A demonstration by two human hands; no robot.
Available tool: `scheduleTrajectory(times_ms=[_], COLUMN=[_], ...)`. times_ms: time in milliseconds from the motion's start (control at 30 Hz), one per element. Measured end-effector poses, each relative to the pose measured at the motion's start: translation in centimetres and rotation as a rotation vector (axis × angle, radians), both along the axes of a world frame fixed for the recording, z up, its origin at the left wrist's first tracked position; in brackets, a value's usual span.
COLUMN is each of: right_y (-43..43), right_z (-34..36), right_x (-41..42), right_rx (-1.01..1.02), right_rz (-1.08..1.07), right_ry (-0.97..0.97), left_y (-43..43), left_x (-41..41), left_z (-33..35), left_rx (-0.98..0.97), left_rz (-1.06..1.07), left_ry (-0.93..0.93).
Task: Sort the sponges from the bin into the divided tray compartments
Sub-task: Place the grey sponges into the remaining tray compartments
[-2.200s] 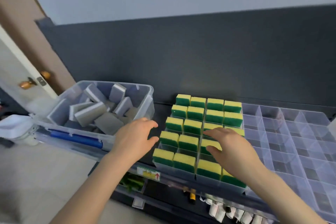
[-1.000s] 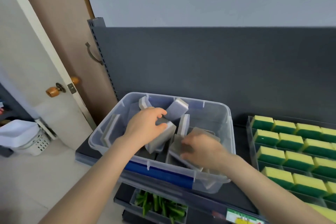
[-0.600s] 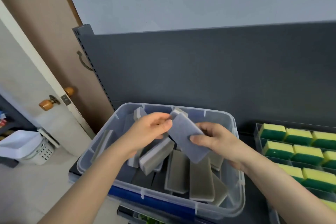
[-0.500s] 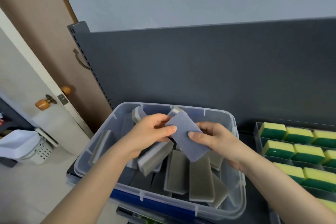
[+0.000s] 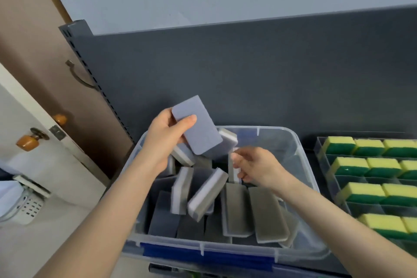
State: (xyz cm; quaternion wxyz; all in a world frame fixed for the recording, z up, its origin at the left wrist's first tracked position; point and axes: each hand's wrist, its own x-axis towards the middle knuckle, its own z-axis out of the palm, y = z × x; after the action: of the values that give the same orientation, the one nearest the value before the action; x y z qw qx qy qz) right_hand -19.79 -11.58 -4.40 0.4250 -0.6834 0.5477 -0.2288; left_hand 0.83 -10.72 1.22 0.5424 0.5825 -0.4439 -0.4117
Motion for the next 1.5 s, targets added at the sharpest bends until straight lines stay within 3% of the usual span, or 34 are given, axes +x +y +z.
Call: scheduleTrajectory(times_ms=[100,167,267,533,700,833,867,1033,1167,1500], right_y=[-0.1,0.0,0.7,2.4,3.2,3.4,3.4,3.9,4.7,7.6], right_z=[-0.3,-0.5,-0.3,1.3,3.5,4.3,4.1,2.4,2.1,4.6], right_x=[2.9,4.5,4.9,0.4,-1.0,0.1,0.6,2.1,2.1,-3.8], right_rx=[-0.095,-0.002,0.179,0.263,0.144,0.005,-0.012,-0.093,-0.099,-0.257], right_rz=[0.07,0.089,0.09,-0.006,-0.171,-0.389,-0.412,-0.497,-0.373,-0.613], right_ry=[0.469,0.561,0.449,-0.164,-0.382,-0.798,-0.827,-0.48,-0.307,-0.408], left_y=[0.0,0.0,-0.1,-0.7,-1.5,-1.9,-1.7,-1.5,-1.7,-1.8], left_x=[1.4,2.0,3.0,6.2,6.8,5.6,5.1,4.1,3.8,-1.1], left_z=[-0.3,-0.7,-1.0,-1.5,-1.0,-1.0,-1.0,-0.6,-0.3,1.0], left_rx=[0.01,0.013,0.012,0.048,0.036,0.071,0.079,0.077,0.042,-0.094], left_rz=[-0.022,-0.052,-0.079,-0.19,-0.266,-0.358,-0.392,-0.452,-0.514,-0.599], left_ry=[-0.003,0.002,-0.004,-0.094,-0.165,-0.205,-0.195,-0.017,-0.065,-0.24])
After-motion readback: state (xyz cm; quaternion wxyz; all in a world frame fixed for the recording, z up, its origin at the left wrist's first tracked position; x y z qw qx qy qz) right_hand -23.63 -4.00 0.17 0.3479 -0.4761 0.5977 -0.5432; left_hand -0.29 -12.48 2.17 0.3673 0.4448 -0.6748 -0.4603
